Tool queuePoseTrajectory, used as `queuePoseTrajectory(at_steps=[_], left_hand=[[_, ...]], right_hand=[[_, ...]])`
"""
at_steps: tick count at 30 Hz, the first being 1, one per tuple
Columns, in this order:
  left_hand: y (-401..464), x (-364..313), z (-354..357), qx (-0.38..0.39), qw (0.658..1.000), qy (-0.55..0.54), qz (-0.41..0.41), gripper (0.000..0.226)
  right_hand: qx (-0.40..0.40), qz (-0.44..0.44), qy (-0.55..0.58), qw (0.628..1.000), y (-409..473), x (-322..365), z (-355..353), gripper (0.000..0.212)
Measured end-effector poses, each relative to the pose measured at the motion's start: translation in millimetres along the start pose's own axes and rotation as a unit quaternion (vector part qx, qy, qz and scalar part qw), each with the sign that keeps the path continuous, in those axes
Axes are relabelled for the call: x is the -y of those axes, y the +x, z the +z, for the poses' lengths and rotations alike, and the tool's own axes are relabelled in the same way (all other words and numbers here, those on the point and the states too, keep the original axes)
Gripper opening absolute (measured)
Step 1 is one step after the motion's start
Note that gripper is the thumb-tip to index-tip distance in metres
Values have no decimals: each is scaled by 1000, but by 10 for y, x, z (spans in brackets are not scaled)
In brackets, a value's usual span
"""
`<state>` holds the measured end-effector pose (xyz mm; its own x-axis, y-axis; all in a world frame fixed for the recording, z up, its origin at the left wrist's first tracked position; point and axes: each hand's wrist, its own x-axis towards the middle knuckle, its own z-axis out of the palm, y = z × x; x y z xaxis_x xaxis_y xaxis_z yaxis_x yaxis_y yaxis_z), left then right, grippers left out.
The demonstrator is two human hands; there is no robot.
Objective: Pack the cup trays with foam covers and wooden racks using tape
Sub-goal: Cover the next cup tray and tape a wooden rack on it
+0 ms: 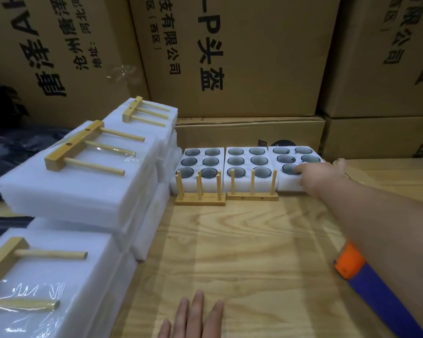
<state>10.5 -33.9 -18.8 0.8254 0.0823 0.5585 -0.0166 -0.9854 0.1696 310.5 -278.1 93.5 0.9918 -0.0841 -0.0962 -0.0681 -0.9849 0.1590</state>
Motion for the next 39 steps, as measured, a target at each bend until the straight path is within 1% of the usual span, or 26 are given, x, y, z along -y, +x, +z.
queuePoseTrajectory(at_steps=[2, 4, 7, 8, 10, 11, 13, 14, 16, 17, 24, 26, 28, 30, 32, 33, 34, 36, 39], left_hand=[[-13, -9, -15, 27, 1000, 6, 2, 42], [-23, -38, -57, 60, 998, 4, -8, 49], [-43, -55, -82, 99, 994, 15, -34, 76], [-45, -60, -97, 96, 995, 18, -35, 76], [-63, -61, -137, 102, 994, 12, -21, 64], [-74, -69, -163, 118, 993, 1, -28, 66], [-105, -104, -179, 156, 987, -17, -44, 82], [-111, -103, -195, 169, 984, -28, -45, 81], [-118, -104, -225, 194, 979, -40, -48, 63], [-121, -107, -227, 207, 976, -44, -50, 61], [-136, -155, -272, 235, 962, -83, -115, 66], [-127, -159, -328, 243, 962, -65, -103, 69], [-103, -177, -405, 268, 955, -48, -116, 73], [-143, -160, -412, 255, 960, -58, -104, 67], [-168, -142, -443, 265, 958, -64, -88, 66], [-168, -141, -449, 288, 950, -64, -106, 70], [-164, -150, -430, 288, 950, -52, -108, 75], [-143, -124, -368, 261, 953, -88, -125, 80], [-122, -88, -344, 247, 959, -84, -112, 74]], right_hand=[[-44, -3, 9, 999, -28, -52, -41, 63], [-75, -3, 20, 997, -52, -84, -101, 61], [-104, 8, 56, 993, -91, -166, -187, 47], [-114, 13, 68, 991, -118, -205, -213, 43], [-131, 24, 94, 987, -194, -280, -277, 37], [-138, 31, 106, 984, -246, -313, -318, 35], [-151, 42, 124, 980, -390, -367, -410, 33], [-160, 43, 130, 978, -479, -386, -453, 33], [-183, 33, 137, 973, -696, -397, -528, 34], [-194, 25, 140, 971, -821, -387, -563, 35], [-229, -54, 177, 956, -1752, -124, -713, 32], [-241, -78, 177, 951, -1996, -11, -684, 30], [-253, -102, 175, 946, -2216, 97, -621, 30], [-259, -123, 177, 941, -2407, 182, -531, 30], [-264, -135, 176, 939, -2561, 234, -433, 29], [-267, -136, 171, 939, -2625, 251, -388, 29], [-269, -134, 166, 939, -2684, 261, -349, 29], [-279, -129, 161, 938, -2791, 269, -277, 29], [-311, -133, 164, 927, -2968, 269, -183, 23]])
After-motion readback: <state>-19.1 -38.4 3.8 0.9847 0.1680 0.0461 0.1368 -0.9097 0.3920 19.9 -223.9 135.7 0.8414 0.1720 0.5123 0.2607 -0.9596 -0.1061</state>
